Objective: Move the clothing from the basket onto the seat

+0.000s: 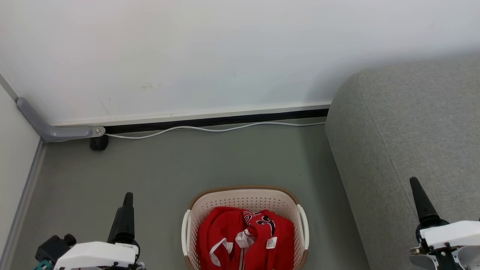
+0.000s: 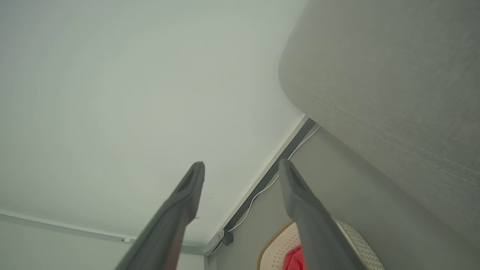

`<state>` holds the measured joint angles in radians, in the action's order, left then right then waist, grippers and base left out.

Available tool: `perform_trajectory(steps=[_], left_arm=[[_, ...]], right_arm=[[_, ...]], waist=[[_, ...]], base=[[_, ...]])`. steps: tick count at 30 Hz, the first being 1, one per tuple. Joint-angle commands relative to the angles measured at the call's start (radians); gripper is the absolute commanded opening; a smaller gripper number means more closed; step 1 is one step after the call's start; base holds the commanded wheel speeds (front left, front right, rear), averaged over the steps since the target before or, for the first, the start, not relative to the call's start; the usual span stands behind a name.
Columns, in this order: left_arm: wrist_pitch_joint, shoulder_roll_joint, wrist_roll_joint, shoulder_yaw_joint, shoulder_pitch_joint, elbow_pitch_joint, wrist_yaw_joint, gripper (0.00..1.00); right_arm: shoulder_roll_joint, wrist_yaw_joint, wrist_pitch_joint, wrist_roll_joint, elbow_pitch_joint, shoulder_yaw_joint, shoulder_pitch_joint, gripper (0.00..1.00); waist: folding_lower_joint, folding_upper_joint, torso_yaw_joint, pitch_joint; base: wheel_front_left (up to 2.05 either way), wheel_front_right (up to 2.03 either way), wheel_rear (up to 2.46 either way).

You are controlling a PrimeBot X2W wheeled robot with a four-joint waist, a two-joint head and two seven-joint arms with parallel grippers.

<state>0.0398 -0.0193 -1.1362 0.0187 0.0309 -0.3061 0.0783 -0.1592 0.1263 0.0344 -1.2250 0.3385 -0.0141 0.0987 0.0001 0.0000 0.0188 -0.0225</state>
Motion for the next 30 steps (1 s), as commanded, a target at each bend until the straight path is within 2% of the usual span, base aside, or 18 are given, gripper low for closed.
perform_trajectory(steps=[1,30], left_arm=[[0.014,-0.014,0.044,0.005,0.059,0.032,-0.010,1.00],[0.096,-0.021,0.429,-0.039,0.102,0.044,-0.113,1.00]], right_arm=[[-0.030,0.004,0.019,0.032,-0.025,-0.014,0.054,1.00],[-0.127,0.004,0.102,0.278,-0.004,-0.167,0.158,1.00]], waist=[[-0.0001,0.0000,0.000,-0.001],[-0.0001,0.0000,0.004,-0.015]], base=[[0.00,0.00,0.00],[0.00,0.00,0.00]])
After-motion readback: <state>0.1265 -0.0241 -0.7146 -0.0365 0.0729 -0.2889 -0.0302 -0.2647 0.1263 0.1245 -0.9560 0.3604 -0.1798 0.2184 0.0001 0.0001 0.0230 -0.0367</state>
